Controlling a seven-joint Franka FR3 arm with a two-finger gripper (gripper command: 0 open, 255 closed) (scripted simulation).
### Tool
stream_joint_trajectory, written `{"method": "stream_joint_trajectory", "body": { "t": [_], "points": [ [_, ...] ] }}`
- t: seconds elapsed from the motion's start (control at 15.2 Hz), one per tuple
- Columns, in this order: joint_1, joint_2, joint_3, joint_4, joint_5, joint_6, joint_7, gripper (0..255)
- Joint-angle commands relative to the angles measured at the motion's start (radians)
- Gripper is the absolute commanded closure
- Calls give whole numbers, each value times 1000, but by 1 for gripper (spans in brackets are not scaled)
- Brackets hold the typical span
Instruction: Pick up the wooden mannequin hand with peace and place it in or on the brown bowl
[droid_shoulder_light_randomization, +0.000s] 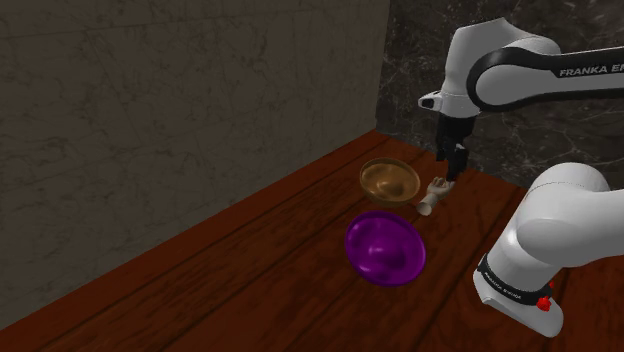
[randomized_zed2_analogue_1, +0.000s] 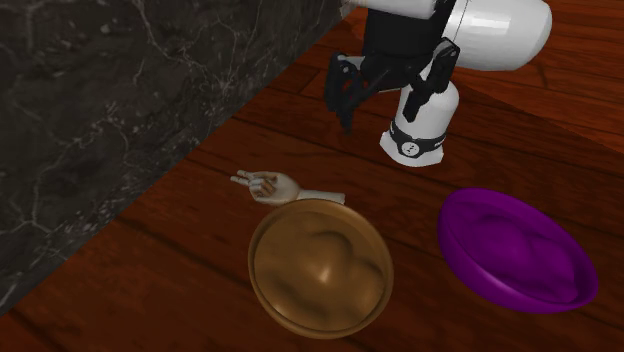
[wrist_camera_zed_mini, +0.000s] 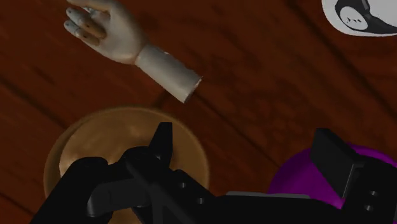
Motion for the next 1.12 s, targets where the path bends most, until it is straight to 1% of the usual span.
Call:
{"method": "stream_joint_trajectory", "body": {
  "t": [0.0, 0.2, 0.4, 0.53, 0.73, 0.79, 0.86, 1.06],
  "points": [
    [-7, -12, -53, -65, -76, 77, -101, 0],
    [-35, -2, -146, -137, -196, 196, -248, 0],
    [-69, 60, -252, -185, -328, 348, -393, 0],
    [-80, 42, -256, -188, -335, 344, -400, 0],
    [-81, 32, -253, -187, -333, 337, -400, 0],
    [-80, 364, -496, -183, -598, 745, -639, 0],
    [-62, 391, -531, -176, -629, 773, -647, 0],
    [-54, 479, -559, -173, -662, 860, -626, 0]
  ]
}}
